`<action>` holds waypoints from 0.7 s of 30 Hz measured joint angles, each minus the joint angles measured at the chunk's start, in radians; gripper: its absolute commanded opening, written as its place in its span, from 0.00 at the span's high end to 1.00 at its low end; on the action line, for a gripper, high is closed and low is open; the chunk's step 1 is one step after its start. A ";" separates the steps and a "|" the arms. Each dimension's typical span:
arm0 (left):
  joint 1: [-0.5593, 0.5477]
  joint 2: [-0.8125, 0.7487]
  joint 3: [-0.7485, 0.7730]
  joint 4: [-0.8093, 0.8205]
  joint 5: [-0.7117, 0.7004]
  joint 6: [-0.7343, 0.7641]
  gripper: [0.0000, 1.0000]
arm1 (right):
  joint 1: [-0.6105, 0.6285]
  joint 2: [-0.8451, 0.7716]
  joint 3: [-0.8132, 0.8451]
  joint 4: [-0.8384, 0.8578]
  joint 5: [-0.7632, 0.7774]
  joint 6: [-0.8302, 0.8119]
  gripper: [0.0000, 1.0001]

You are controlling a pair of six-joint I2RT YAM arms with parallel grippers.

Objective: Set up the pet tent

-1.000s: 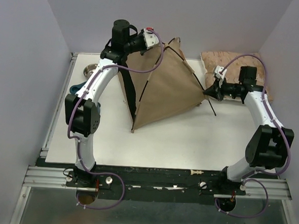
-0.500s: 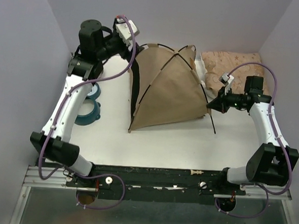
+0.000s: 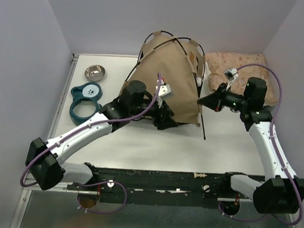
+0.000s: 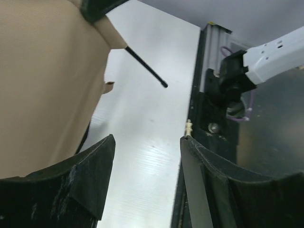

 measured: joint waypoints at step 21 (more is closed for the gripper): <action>-0.113 0.150 -0.154 0.597 0.007 -0.686 0.47 | 0.209 -0.105 -0.059 0.358 0.208 0.496 0.99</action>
